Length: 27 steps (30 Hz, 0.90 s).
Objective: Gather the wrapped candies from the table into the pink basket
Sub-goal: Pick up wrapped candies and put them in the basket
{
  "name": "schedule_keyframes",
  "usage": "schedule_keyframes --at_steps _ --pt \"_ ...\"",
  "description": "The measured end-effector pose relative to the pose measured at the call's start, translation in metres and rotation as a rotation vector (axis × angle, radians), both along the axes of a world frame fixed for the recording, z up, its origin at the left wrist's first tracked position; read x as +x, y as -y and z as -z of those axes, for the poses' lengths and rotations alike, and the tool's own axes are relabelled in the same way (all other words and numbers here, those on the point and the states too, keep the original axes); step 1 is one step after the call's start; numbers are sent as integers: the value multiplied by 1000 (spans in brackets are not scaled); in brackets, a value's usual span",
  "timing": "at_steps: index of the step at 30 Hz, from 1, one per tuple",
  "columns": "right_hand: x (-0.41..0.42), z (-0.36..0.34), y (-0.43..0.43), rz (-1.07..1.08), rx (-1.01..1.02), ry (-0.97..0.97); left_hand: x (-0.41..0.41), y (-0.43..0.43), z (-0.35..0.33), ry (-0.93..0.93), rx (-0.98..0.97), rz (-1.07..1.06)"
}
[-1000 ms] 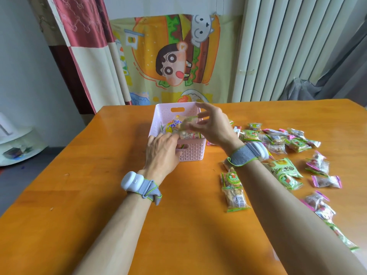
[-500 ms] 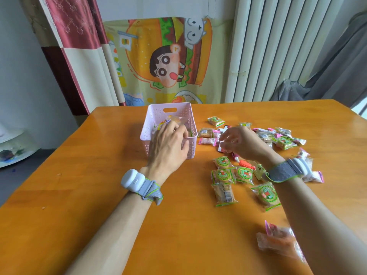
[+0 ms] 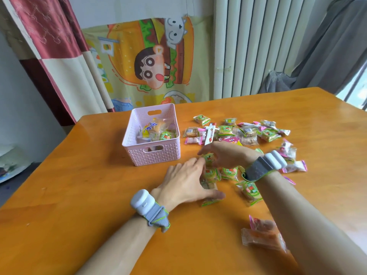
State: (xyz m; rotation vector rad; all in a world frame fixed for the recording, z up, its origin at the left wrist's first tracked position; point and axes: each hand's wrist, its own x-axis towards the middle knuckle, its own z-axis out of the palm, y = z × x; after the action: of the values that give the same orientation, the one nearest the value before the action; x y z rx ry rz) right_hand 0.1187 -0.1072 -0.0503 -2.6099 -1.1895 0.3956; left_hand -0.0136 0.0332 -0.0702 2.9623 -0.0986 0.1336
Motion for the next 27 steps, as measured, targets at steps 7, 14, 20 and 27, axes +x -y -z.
schedule_keyframes --at_steps 7,14,20,27 --pt "1 3 2 44 -12 20 -6 9 -1 11 86 101" --pt "4 -8 10 89 140 59 -4 0 -9 -100 4 63" --pt "6 -24 26 105 136 -3 3 -22 -19 -189 -68 50" --pt "-1 -41 38 74 -90 -132 9 -17 -22 -217 -238 70"
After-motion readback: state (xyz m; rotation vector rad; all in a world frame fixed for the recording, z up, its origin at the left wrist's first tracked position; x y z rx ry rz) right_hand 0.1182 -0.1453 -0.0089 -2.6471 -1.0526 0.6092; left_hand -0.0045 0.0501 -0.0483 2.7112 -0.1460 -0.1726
